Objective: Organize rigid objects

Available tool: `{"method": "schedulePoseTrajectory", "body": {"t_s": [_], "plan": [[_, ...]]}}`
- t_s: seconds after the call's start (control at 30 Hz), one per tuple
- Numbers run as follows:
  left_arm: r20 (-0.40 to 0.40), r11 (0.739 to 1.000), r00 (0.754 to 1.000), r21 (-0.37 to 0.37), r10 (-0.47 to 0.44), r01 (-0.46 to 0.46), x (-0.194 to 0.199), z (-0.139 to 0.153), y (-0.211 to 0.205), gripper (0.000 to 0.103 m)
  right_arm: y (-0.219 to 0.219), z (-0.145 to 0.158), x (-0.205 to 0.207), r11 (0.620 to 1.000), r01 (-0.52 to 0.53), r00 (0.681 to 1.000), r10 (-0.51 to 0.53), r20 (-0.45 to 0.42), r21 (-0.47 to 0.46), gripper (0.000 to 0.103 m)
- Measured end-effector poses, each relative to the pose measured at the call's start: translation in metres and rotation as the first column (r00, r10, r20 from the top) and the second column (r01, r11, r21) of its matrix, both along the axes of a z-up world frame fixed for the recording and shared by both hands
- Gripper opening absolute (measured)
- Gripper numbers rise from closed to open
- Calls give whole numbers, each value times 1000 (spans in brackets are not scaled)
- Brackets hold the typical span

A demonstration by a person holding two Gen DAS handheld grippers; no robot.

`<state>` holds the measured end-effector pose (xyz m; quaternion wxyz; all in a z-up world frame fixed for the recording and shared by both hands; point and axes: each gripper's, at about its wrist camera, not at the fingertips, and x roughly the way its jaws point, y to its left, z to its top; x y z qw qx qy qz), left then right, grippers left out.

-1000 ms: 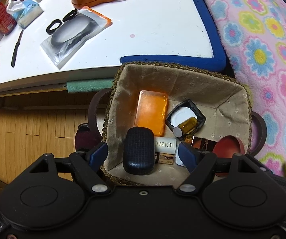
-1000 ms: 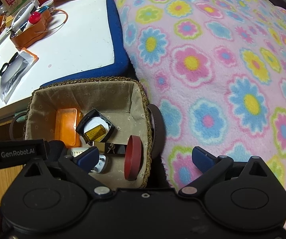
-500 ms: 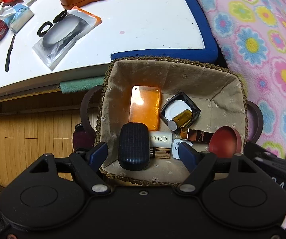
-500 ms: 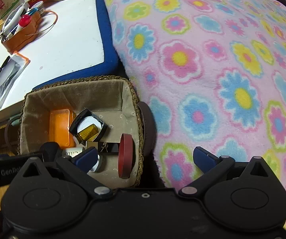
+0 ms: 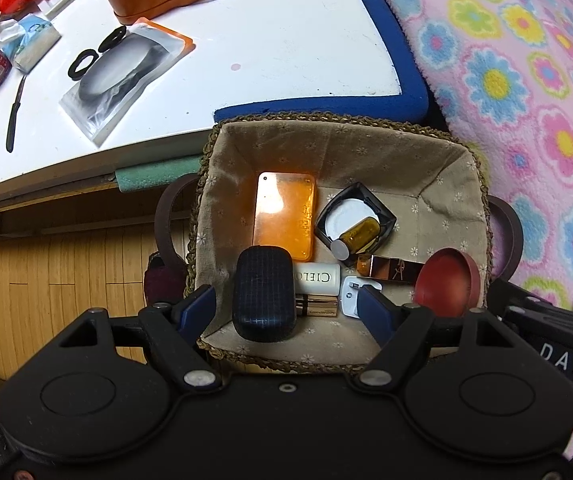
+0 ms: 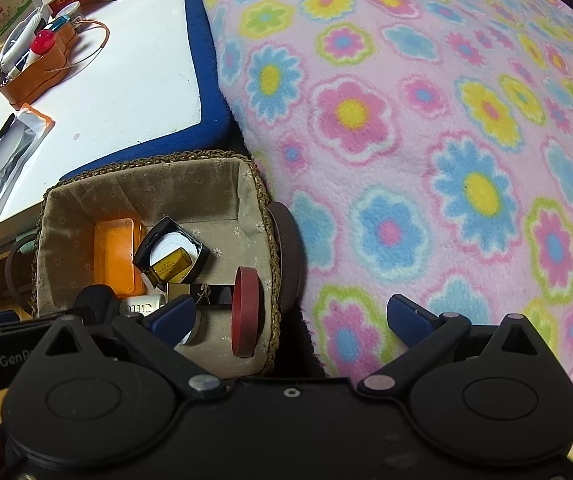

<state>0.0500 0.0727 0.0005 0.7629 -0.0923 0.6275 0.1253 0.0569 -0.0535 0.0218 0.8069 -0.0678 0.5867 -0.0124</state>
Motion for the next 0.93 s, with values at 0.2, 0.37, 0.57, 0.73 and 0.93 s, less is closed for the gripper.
{"method": "schedulePoseTrajectory", "body": {"t_s": [0.2, 0.37, 0.57, 0.73, 0.93], "plan": [[-4, 1000, 1000, 1, -3, 3, 0, 0, -1, 73, 0, -1, 0, 1000, 0, 1000, 0, -6, -1, 103], [-6, 1000, 1000, 2, -4, 4, 0, 0, -1, 73, 0, -2, 1, 1000, 2, 1000, -2, -9, 1, 103], [-7, 1000, 1000, 5, -6, 6, -1, 0, -1, 73, 0, -2, 1, 1000, 3, 1000, -3, -11, 0, 103], [-6, 1000, 1000, 8, -7, 7, -1, 0, -2, 73, 0, -2, 1, 1000, 4, 1000, -4, -11, 1, 103], [-4, 1000, 1000, 12, -14, 14, -1, 0, -2, 73, -1, -4, 0, 1000, 5, 1000, -5, -12, 0, 103]]}}
